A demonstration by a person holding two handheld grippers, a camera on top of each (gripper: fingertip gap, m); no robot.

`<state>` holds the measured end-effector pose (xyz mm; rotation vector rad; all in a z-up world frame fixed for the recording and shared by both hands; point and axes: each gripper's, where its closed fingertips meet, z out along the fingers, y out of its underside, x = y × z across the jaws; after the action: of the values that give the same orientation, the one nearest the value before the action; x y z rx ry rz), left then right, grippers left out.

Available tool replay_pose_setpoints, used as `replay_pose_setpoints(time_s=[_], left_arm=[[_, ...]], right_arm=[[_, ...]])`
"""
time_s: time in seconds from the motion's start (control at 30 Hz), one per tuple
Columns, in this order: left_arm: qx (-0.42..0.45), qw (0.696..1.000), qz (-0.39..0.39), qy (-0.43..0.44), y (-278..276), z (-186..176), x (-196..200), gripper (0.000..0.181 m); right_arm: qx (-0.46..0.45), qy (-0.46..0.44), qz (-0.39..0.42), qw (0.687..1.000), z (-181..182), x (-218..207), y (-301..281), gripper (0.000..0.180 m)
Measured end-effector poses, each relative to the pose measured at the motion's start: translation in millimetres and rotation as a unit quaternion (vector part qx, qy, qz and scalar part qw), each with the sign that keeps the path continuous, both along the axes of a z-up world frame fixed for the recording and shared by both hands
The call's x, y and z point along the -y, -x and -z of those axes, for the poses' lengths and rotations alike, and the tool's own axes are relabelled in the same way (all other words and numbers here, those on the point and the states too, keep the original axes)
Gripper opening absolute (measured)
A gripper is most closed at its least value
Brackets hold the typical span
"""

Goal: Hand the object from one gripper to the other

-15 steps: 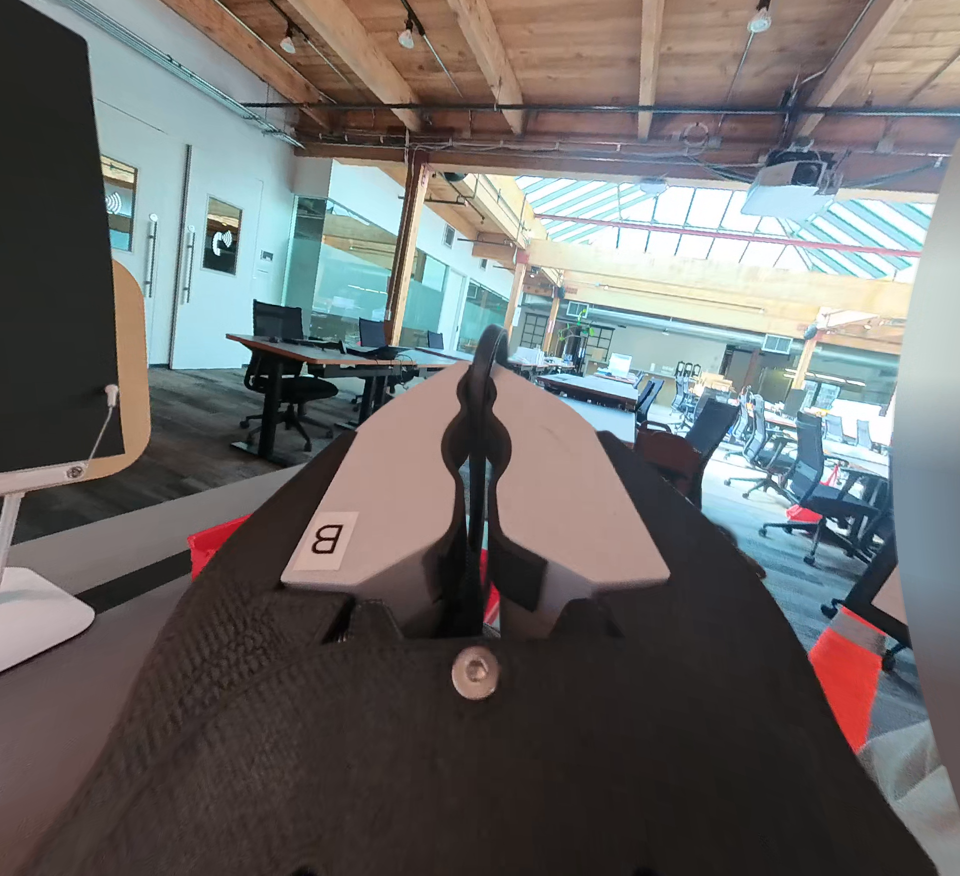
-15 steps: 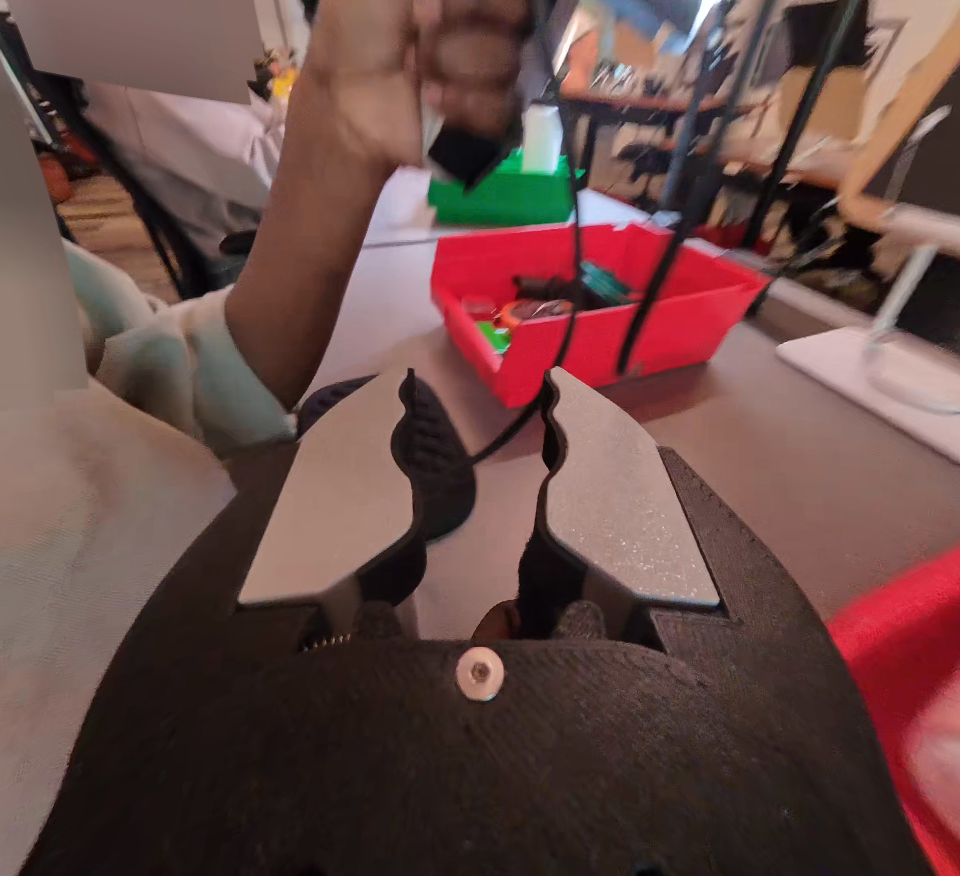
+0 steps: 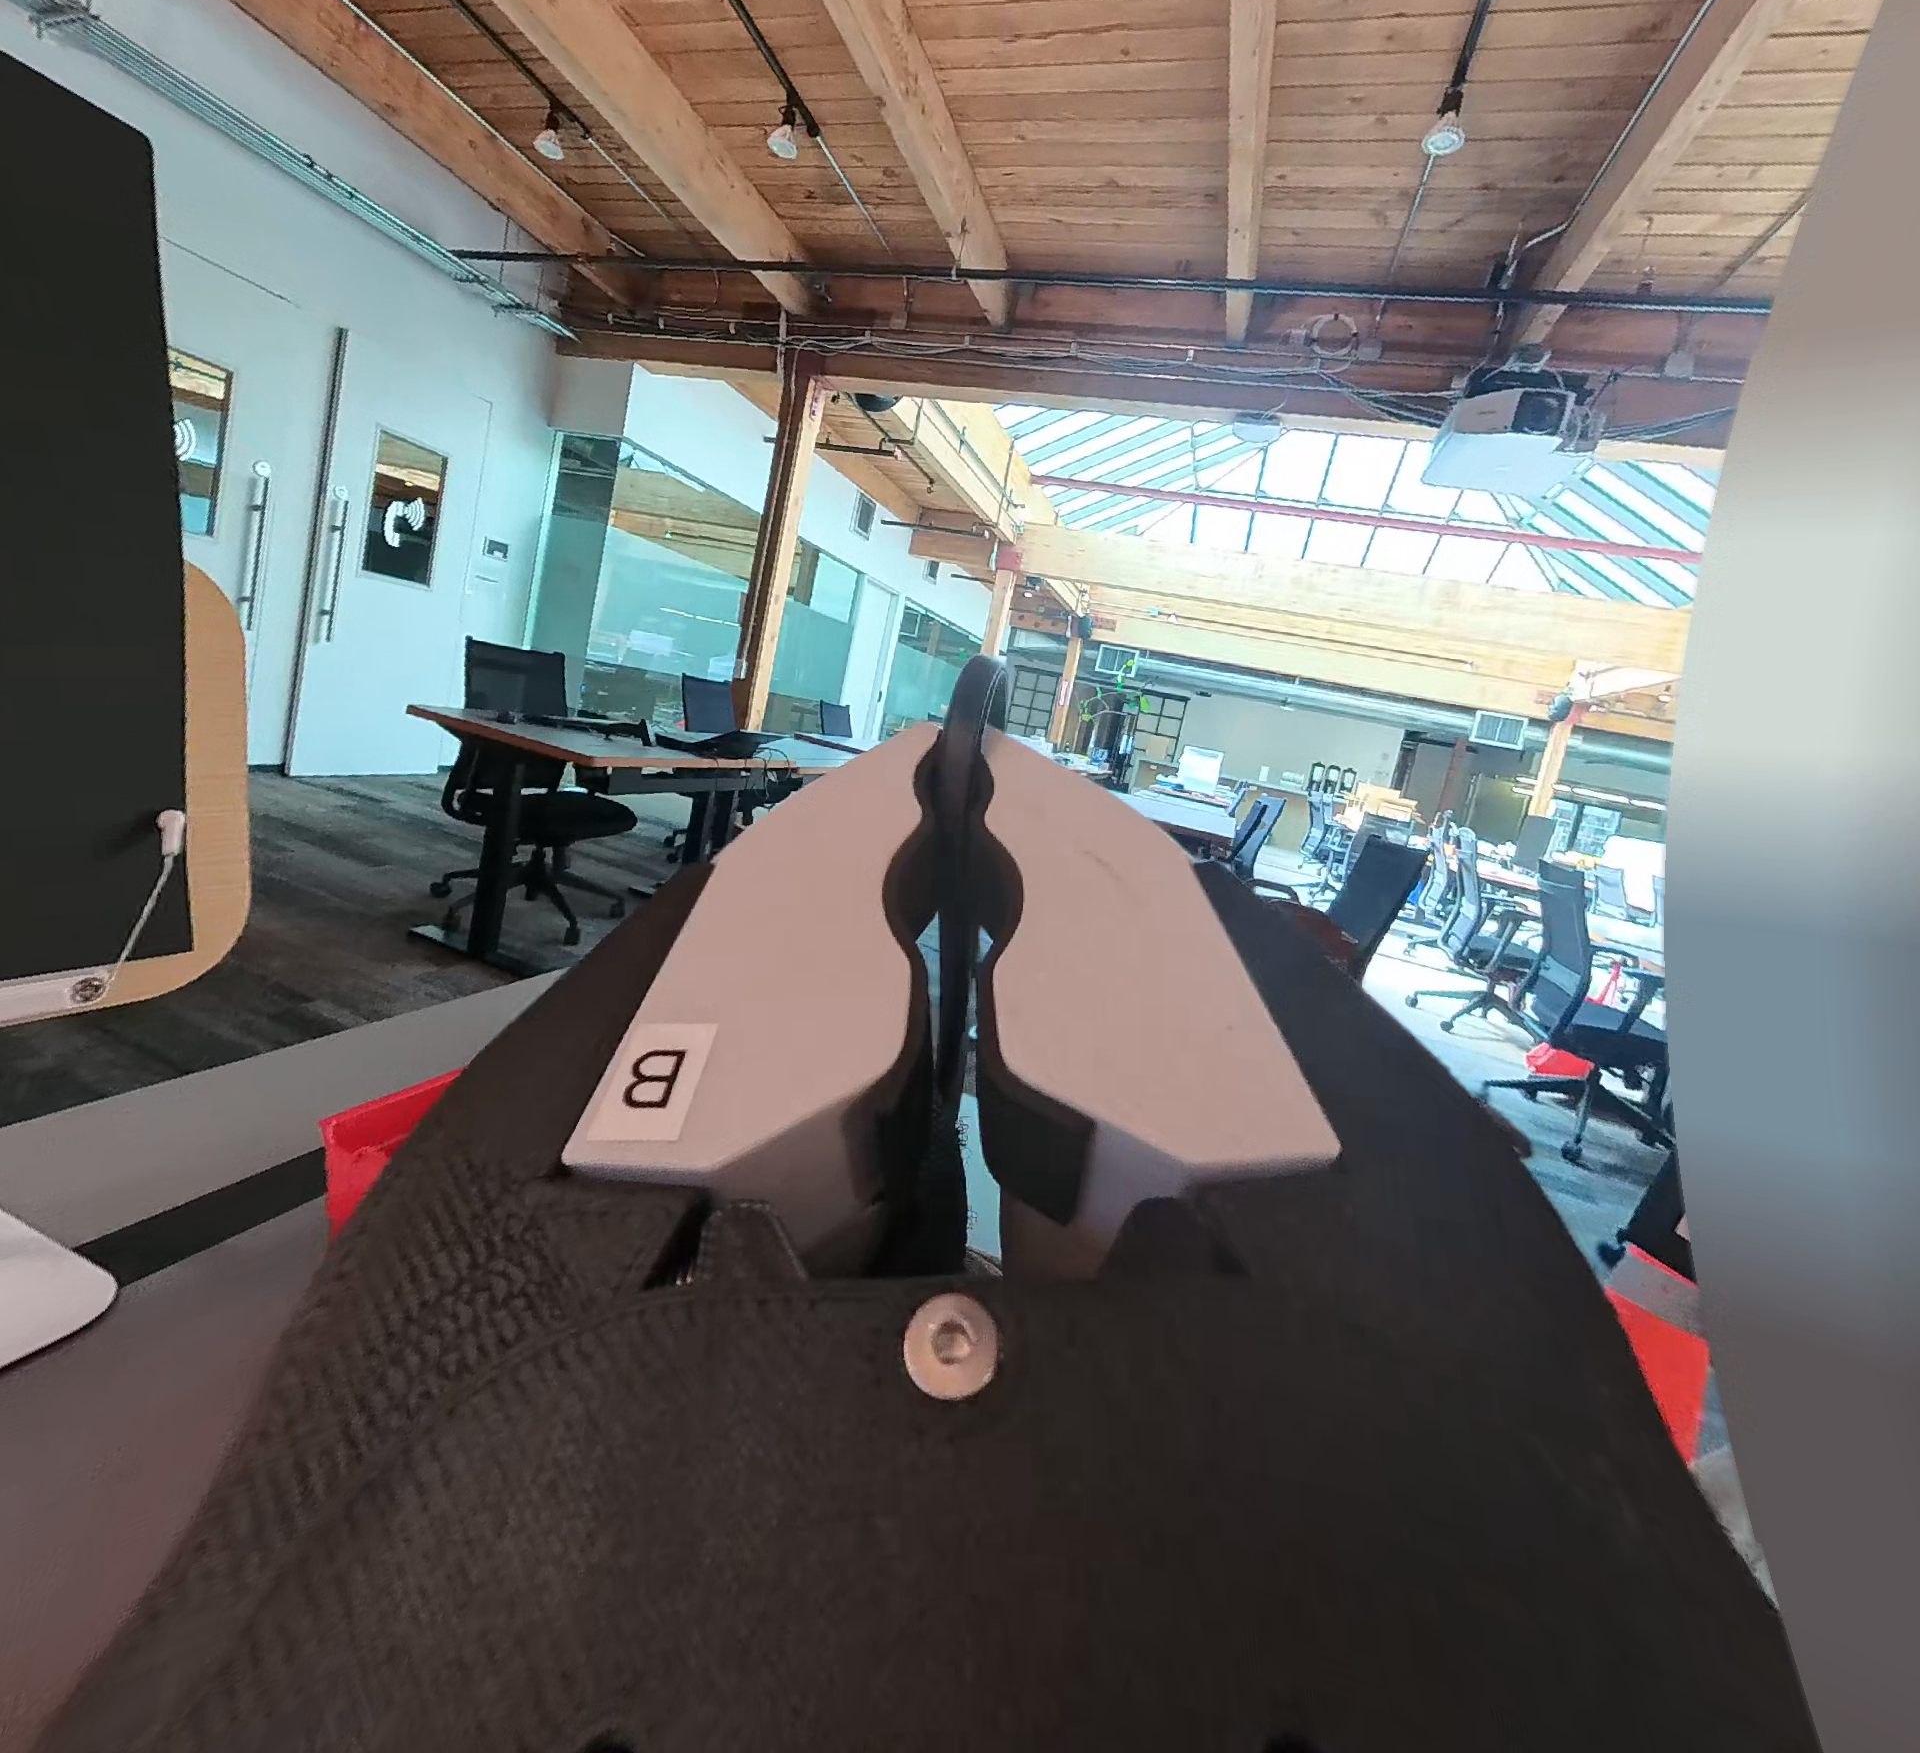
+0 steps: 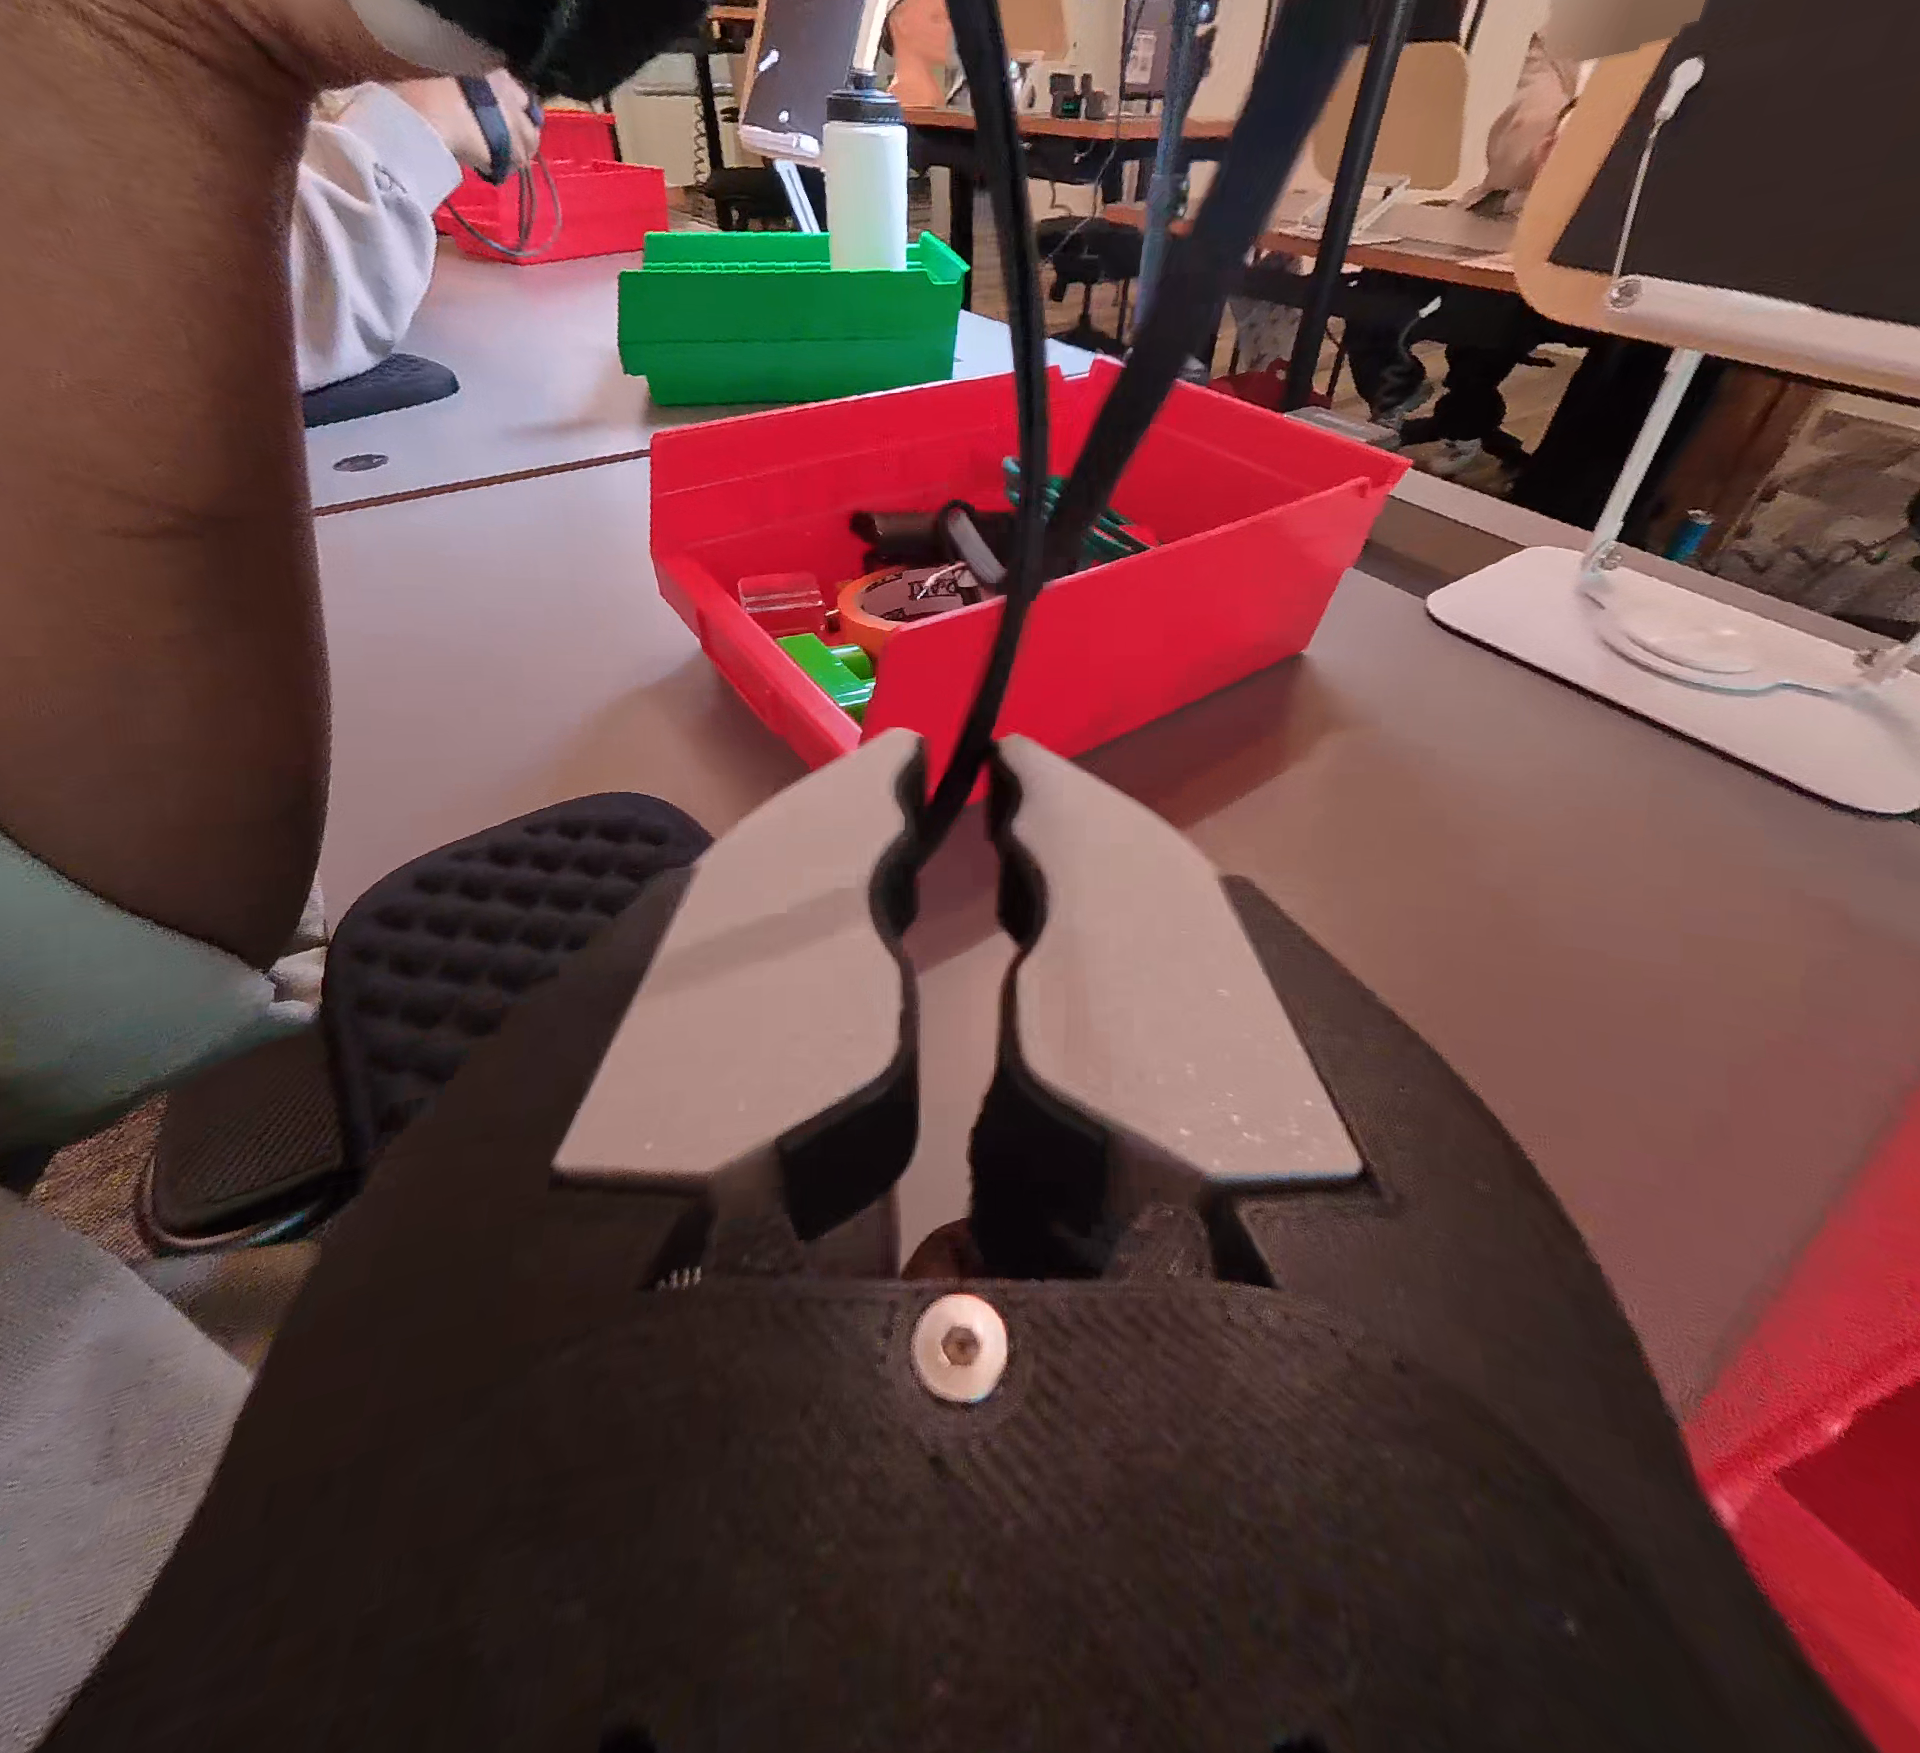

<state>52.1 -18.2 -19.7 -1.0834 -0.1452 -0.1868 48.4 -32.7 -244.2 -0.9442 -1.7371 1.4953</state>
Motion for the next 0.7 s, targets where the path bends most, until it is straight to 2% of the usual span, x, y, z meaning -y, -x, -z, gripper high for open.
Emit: replay_pose_setpoints(time_s=[0.17,0.2,0.37,0.43,0.57,0.7], left_arm=[[-0.001,0.999,-0.048,0.024,23.9,13.1,4.9,0.001],[-0.003,0.998,-0.054,0.043,28.9,22.2,2.8,0.006],[-0.001,0.986,-0.053,0.160,47.4,83.3,-14.3,0.059],[-0.019,0.976,-0.066,0.204,49.6,102.9,-15.5,0.072],[-0.088,0.962,-0.114,0.230,42.6,112.0,-5.2,0.074],[-0.179,0.949,-0.104,0.236,0.8,105.1,-0.5,0.071]], right_arm=[[0.007,0.025,-0.031,0.999,-19.3,-13.0,-21.4,0.005],[0.004,0.039,-0.040,0.998,-27.9,-16.7,-28.5,0.005],[-0.010,0.079,-0.080,0.994,-65.6,-32.5,-60.5,0.005],[-0.027,0.087,-0.079,0.993,-79.9,-40.6,-67.6,0.005],[-0.065,0.062,-0.046,0.995,-100.0,-59.3,-69.9,0.005],[-0.094,0.043,-0.022,0.994,-117.9,-71.4,-69.8,0.005]])
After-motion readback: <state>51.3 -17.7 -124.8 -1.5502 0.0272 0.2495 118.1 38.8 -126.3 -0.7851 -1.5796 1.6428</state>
